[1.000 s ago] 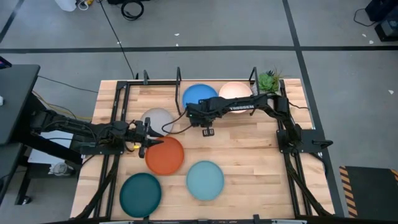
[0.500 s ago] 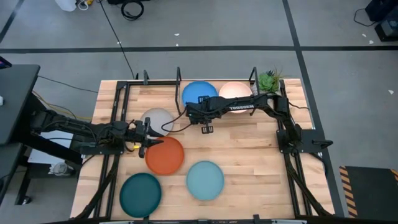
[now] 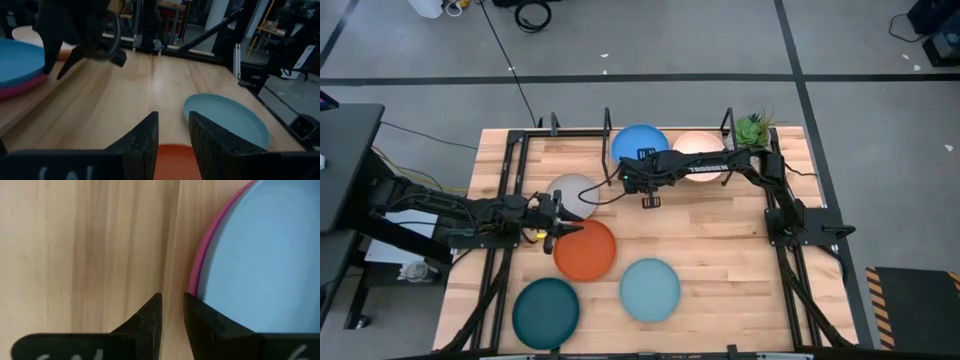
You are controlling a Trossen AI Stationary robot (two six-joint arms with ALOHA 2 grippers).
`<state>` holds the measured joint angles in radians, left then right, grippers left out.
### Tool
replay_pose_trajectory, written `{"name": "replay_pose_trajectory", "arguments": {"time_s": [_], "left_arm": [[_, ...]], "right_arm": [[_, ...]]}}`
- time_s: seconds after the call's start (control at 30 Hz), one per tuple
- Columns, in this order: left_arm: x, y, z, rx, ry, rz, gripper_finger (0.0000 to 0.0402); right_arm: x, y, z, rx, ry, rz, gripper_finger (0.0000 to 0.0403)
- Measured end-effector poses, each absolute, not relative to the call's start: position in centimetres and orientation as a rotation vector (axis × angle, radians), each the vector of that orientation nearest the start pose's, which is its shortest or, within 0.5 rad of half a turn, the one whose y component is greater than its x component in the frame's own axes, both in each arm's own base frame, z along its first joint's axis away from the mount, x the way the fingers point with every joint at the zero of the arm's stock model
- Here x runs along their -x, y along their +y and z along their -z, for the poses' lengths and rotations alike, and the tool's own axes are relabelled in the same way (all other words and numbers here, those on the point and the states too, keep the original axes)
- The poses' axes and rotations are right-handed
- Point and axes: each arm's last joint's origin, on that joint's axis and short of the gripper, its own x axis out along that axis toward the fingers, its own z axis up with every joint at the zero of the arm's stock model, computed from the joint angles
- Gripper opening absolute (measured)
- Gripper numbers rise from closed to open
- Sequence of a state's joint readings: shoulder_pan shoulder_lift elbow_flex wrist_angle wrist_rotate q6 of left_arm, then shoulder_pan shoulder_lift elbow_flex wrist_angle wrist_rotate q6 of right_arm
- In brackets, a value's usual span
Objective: Place and stack plates onto a shelf
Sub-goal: Adjust the stacked plates on the shelf
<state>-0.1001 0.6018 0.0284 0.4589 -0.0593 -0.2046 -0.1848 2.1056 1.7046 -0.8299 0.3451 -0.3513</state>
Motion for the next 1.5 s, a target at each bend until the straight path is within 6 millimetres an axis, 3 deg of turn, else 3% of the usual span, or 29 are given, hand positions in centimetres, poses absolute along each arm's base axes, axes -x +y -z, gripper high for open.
{"name": "replay_pose_trajectory", "arguments": {"time_s": [0.2, 0.43, 0.73, 1.0, 1.27, 1.5], "left_arm": [[-13.5, -1.2, -15.4, 0.186, 0.179, 0.023, 0.0115], [-13.5, -1.2, -15.3, 0.136, 0.189, 0.026, 0.0115], [-13.5, -1.2, -15.4, 0.097, 0.174, 0.03, 0.0115], [-13.5, -1.2, -15.4, 0.11, 0.174, 0.029, 0.0115], [-13.5, -1.2, -15.4, 0.126, 0.175, 0.028, 0.0115], [-13.5, -1.2, -15.4, 0.124, 0.177, 0.028, 0.0115]], "right_arm": [[-42.5, -7.5, -20.5, 0.386, 1.317, 0.224, 0.0084], [-39.4, -5.8, -20.3, 0.175, 1.62, 0.258, 0.0084], [-36.0, -6.0, -18.1, 0.118, 1.891, 0.38, 0.0075], [-35.3, -6.6, -17.4, 0.151, 1.928, 0.454, 0.0061], [-34.9, -8.5, -17.5, 0.204, 1.923, 0.549, 0.0059], [-35.3, -8.9, -17.4, 0.185, 1.883, 0.506, 0.0059]]}}
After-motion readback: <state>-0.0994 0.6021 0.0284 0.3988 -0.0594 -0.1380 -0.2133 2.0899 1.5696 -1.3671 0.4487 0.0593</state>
